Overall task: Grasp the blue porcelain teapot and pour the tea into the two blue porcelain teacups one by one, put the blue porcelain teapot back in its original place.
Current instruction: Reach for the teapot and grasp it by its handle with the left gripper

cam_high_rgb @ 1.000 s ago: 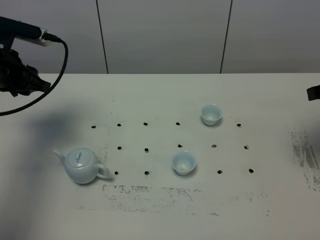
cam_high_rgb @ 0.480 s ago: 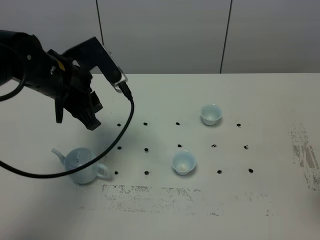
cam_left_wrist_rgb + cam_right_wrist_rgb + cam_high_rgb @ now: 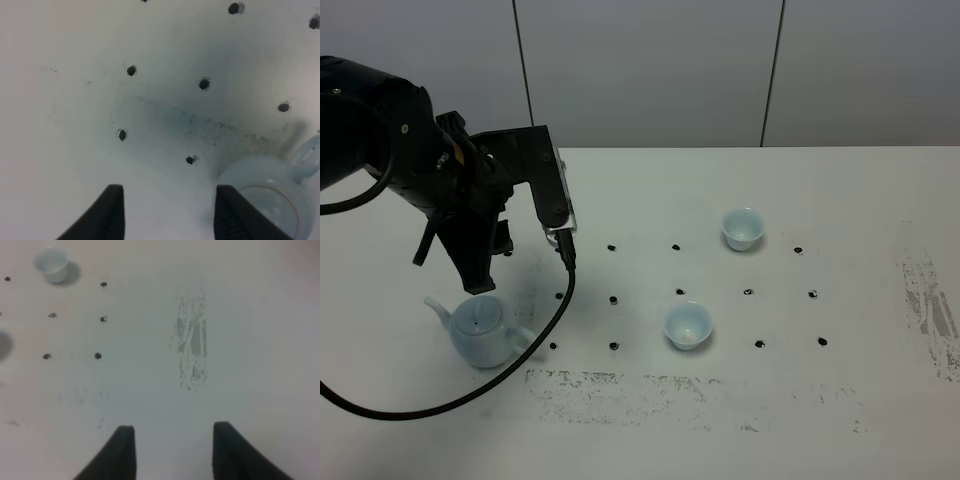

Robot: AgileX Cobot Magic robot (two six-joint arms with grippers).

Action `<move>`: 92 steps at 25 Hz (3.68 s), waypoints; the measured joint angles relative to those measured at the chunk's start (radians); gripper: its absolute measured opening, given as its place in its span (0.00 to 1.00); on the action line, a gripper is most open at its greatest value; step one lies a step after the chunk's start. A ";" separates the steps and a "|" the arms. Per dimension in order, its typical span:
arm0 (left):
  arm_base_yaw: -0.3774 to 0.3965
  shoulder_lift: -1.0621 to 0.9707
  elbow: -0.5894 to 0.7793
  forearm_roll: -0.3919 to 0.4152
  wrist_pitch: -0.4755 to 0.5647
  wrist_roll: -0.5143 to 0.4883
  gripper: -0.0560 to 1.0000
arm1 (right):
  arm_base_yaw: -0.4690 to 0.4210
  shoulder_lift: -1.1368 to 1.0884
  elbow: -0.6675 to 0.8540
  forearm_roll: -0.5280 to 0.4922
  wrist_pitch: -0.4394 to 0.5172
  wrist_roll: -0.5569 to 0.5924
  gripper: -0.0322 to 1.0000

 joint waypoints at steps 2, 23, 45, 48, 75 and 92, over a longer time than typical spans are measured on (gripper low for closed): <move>-0.006 0.000 0.000 -0.002 0.007 0.036 0.43 | 0.000 -0.077 0.026 0.000 0.032 0.001 0.37; -0.013 0.094 -0.001 -0.093 -0.021 0.315 0.43 | 0.000 -0.449 0.170 0.044 0.090 -0.006 0.37; -0.042 0.192 0.056 -0.190 0.023 0.434 0.43 | 0.000 -0.449 0.170 0.050 0.090 0.004 0.37; -0.043 0.192 0.056 -0.195 0.062 0.452 0.43 | 0.000 -0.449 0.170 0.050 0.090 0.004 0.37; -0.044 0.192 0.056 -0.066 0.376 0.313 0.43 | 0.000 -0.449 0.170 0.050 0.090 0.004 0.37; -0.168 -0.008 0.056 -0.125 0.175 0.049 0.43 | 0.000 -0.449 0.170 0.050 0.090 0.004 0.37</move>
